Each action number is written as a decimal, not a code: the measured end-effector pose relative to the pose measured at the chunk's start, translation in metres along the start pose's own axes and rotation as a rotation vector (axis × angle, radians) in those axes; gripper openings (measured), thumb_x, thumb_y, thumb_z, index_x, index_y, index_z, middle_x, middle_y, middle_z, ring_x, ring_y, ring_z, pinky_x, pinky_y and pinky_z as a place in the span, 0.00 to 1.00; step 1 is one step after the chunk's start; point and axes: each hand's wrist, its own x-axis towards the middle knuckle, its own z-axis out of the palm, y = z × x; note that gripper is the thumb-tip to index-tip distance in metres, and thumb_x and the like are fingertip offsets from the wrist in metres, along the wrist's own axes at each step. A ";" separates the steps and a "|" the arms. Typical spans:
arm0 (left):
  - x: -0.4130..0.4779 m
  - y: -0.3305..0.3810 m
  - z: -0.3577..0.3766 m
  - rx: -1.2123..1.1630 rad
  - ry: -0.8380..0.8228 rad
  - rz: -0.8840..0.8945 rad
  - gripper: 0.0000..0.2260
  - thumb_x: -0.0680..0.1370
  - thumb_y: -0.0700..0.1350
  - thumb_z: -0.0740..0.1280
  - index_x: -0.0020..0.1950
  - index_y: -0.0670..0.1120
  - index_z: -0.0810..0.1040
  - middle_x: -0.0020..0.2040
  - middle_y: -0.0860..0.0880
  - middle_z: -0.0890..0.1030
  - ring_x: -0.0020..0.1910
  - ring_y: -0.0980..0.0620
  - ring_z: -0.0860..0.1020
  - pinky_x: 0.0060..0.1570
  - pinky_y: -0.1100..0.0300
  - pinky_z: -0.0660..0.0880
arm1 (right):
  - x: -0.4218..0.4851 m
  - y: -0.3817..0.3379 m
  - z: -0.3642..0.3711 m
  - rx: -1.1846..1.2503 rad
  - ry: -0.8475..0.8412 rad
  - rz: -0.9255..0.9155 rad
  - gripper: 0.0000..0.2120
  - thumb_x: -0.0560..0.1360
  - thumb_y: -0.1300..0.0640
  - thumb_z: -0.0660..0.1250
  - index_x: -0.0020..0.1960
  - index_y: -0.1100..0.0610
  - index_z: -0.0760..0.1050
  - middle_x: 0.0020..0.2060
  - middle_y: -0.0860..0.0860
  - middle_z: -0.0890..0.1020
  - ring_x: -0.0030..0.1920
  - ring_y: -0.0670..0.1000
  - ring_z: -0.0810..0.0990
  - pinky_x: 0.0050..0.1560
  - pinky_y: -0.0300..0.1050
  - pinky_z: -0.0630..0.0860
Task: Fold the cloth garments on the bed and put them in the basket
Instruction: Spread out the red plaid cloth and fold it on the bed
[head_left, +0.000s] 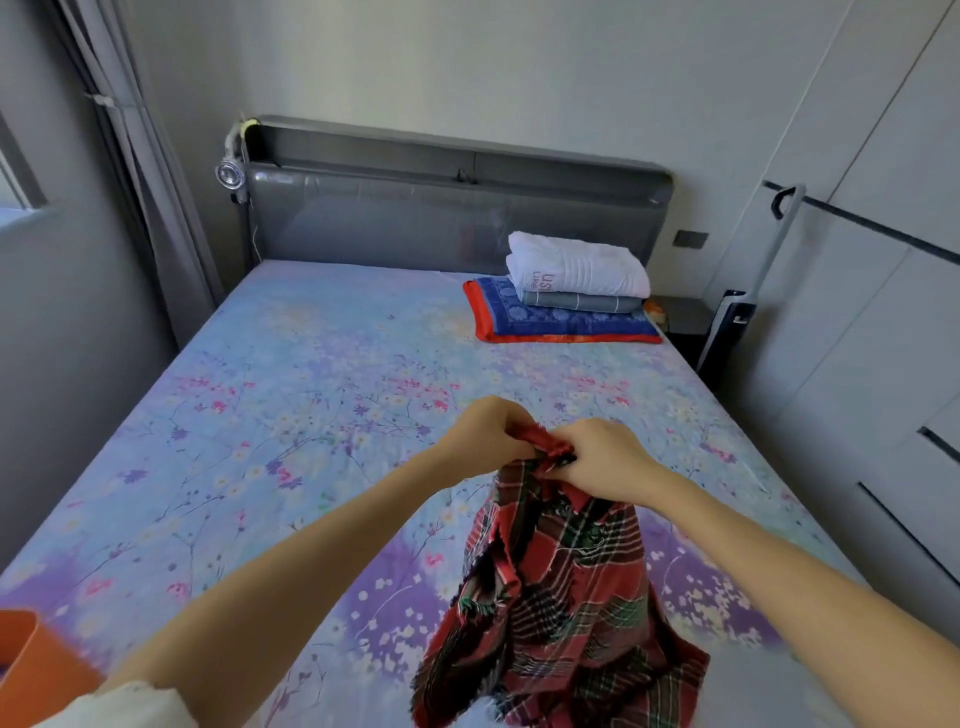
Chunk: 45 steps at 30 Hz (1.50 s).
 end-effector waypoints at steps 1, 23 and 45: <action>-0.004 0.001 -0.003 -0.063 0.010 0.011 0.05 0.72 0.40 0.71 0.46 0.40 0.81 0.41 0.45 0.81 0.41 0.50 0.77 0.39 0.63 0.71 | 0.000 0.003 -0.003 0.014 0.044 0.005 0.11 0.73 0.46 0.68 0.35 0.45 0.71 0.29 0.44 0.73 0.32 0.47 0.70 0.31 0.40 0.63; -0.045 -0.018 0.019 0.081 0.392 0.053 0.12 0.73 0.36 0.68 0.52 0.48 0.83 0.41 0.52 0.83 0.31 0.59 0.75 0.31 0.72 0.69 | -0.021 0.029 -0.082 0.253 0.383 0.115 0.08 0.71 0.49 0.71 0.46 0.51 0.82 0.41 0.48 0.84 0.43 0.49 0.80 0.47 0.49 0.75; -0.006 0.033 -0.029 -0.632 0.187 -0.277 0.08 0.75 0.30 0.62 0.38 0.35 0.79 0.29 0.42 0.81 0.27 0.49 0.81 0.32 0.58 0.81 | -0.052 0.070 -0.098 0.157 0.512 0.356 0.11 0.72 0.45 0.69 0.50 0.49 0.81 0.43 0.48 0.84 0.47 0.51 0.80 0.45 0.46 0.75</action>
